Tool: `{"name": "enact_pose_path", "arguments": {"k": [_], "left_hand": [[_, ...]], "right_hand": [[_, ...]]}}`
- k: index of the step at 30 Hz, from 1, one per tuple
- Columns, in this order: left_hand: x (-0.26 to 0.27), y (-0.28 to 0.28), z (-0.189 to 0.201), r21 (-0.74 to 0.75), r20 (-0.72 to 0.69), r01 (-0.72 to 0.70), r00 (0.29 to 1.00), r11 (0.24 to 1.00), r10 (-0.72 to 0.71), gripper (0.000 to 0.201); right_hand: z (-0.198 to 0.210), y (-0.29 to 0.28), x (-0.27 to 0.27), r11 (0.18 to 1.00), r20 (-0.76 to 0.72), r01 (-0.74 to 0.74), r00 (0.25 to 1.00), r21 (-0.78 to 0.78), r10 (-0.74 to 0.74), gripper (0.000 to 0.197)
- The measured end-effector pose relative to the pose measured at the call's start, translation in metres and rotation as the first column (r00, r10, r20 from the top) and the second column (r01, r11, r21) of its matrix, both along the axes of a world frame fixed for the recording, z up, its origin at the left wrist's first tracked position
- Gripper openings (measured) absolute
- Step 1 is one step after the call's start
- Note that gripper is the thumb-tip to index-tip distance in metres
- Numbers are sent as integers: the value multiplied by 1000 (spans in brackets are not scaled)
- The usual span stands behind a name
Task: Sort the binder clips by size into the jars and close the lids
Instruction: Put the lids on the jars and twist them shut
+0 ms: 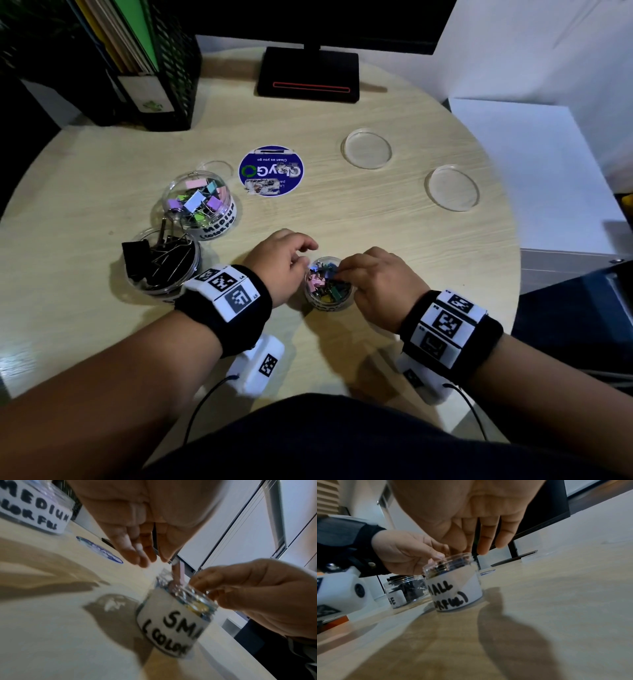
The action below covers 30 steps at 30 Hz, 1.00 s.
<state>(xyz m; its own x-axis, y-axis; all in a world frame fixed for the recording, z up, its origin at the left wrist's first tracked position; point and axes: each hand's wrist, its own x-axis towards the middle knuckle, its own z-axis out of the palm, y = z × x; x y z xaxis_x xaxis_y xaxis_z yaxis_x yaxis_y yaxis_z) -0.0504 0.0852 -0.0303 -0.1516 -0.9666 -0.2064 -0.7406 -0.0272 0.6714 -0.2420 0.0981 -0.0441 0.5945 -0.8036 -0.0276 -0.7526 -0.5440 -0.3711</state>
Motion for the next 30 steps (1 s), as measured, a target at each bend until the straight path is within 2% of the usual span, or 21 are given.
{"name": "enact_pose_path", "arguments": {"k": [3, 5, 7, 9, 11, 13, 15, 17, 20, 22, 25, 30], "left_hand": [[10, -6, 8, -88, 157, -51, 985, 995, 65, 31], [18, -15, 12, -134, 288, -101, 948, 986, 137, 43], [25, -26, 12, -141, 429, -149, 881, 979, 196, 53], [34, -38, 10, -93, 546, -205, 808, 974, 222, 58], [39, -47, 9, -25, 611, -249, 763, 968, 212, 55], [40, -52, 10, 40, 645, -239, 748, 970, 157, 50], [36, -53, 13, 71, 638, -209, 761, 975, 117, 47], [32, -50, 16, 59, 587, -160, 804, 985, 96, 45], [24, -34, 20, 18, 467, -76, 882, 997, 59, 48], [16, -17, 21, -18, 418, -11, 908, 1000, 17, 50], [6, 3, 16, -62, 365, 102, 928, 993, -73, 44], [1, 15, 6, -68, 365, 252, 907, 965, -211, 40]], "right_hand": [[3, 0, -1, 999, 27, 32, 999, -30, -31, 49], [5, 2, -1, 995, 63, 57, 997, -81, -52, 42], [8, 4, 2, 997, 41, 67, 997, -39, -65, 55], [11, 4, 7, 993, -61, 75, 996, 90, -70, 77], [11, 2, 13, 983, -109, 81, 992, 163, -64, 91], [11, 0, 18, 980, -92, 85, 993, 179, -70, 94], [13, -2, 20, 979, -90, 84, 994, 187, -68, 91], [15, -3, 19, 978, -99, 98, 992, 182, -81, 89], [19, -9, 12, 971, -79, 173, 984, 164, -162, 83], [20, -15, 5, 958, -68, 234, 972, 165, -226, 81], [21, -22, -3, 954, -104, 264, 963, 142, -250, 77], [20, -22, -4, 959, -134, 259, 961, 115, -243, 67]]}}
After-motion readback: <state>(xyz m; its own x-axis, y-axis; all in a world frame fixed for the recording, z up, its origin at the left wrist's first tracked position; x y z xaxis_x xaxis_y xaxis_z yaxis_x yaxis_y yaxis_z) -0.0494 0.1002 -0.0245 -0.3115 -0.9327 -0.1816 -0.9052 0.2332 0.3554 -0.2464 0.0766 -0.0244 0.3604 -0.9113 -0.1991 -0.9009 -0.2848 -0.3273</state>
